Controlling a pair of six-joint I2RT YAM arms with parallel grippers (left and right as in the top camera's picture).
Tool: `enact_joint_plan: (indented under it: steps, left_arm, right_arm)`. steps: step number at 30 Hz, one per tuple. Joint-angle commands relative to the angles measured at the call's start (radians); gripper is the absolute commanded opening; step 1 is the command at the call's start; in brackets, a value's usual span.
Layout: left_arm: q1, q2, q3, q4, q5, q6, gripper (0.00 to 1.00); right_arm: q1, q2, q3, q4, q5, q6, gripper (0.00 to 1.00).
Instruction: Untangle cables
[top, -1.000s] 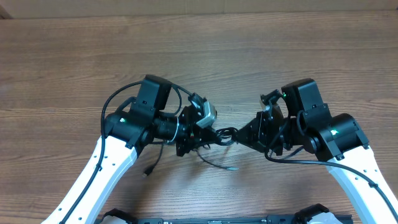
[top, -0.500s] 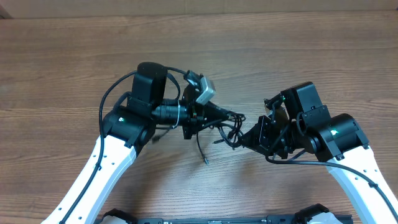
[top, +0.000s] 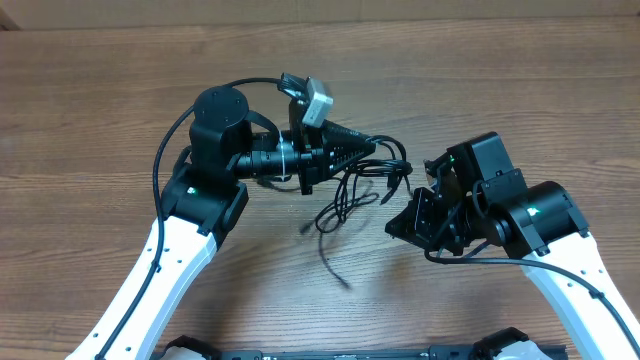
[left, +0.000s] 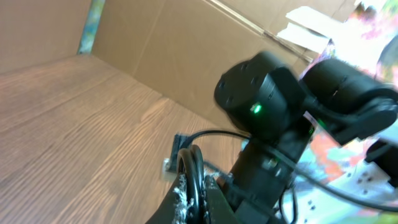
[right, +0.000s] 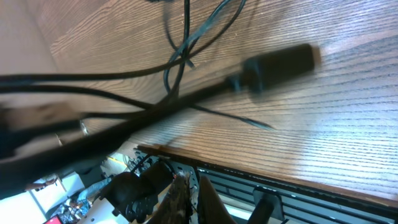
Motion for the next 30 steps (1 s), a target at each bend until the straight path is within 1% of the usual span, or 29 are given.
enact_joint_plan:
  steps: [1,6,8,9,11,12,13,14,16,17,19,22,27,30]
  left_arm:
    - [0.005,-0.005,0.012,0.020,-0.030,-0.127,0.04]
    - [0.005,-0.005,0.011,0.015,-0.040,-0.129,0.04]
    - [0.005,-0.005,0.011,-0.024,-0.041,-0.075,0.04]
    - [0.005,-0.005,0.011,-0.049,-0.042,-0.048,0.04]
    - [0.005,-0.005,0.011,-0.120,-0.073,-0.008,0.04]
    - [0.005,-0.005,0.011,-0.164,-0.104,-0.001,0.04]
    - [0.005,-0.005,0.011,-0.202,-0.134,-0.001,0.04]
    - [0.005,-0.005,0.011,-0.241,-0.164,-0.001,0.04]
    - [0.005,-0.005,0.011,-0.291,-0.194,-0.001,0.04]
    - [0.005,-0.005,0.011,-0.305,-0.194,-0.001,0.04]
    - [0.005,-0.005,0.011,-0.307,-0.194,-0.002,0.04]
    - [0.005,-0.006,0.011,-0.306,-0.194,-0.002,0.04]
    - [0.005,-0.006,0.011,-0.306,-0.194,-0.001,0.04]
    - [0.005,-0.007,0.011,-0.306,-0.193,-0.001,0.04]
  right_arm:
    - [0.006,0.002,0.012,0.008,0.010,-0.012,0.04]
    - [0.006,0.002,0.012,0.007,0.011,-0.012,0.04]
    - [0.006,0.002,0.012,0.016,0.006,-0.005,0.05]
    - [0.006,0.002,0.012,0.024,-0.004,0.014,0.08]
    - [0.005,0.002,0.012,0.064,-0.050,0.060,0.22]
    - [0.005,0.002,0.012,0.091,-0.072,0.071,0.27]
    - [0.005,0.002,0.013,0.126,-0.097,0.091,0.35]
    - [0.005,0.002,0.013,0.154,-0.116,0.110,0.47]
    - [0.005,0.002,0.013,0.206,-0.140,0.162,0.80]
    - [0.005,0.002,0.013,0.227,-0.141,0.196,0.90]
    - [0.005,0.002,0.012,0.262,-0.140,0.248,0.93]
    - [0.005,0.002,0.012,0.305,-0.140,0.320,0.93]
    - [0.005,0.002,0.012,0.326,-0.056,0.431,0.87]
    - [0.005,0.002,0.013,0.330,0.011,0.490,0.86]
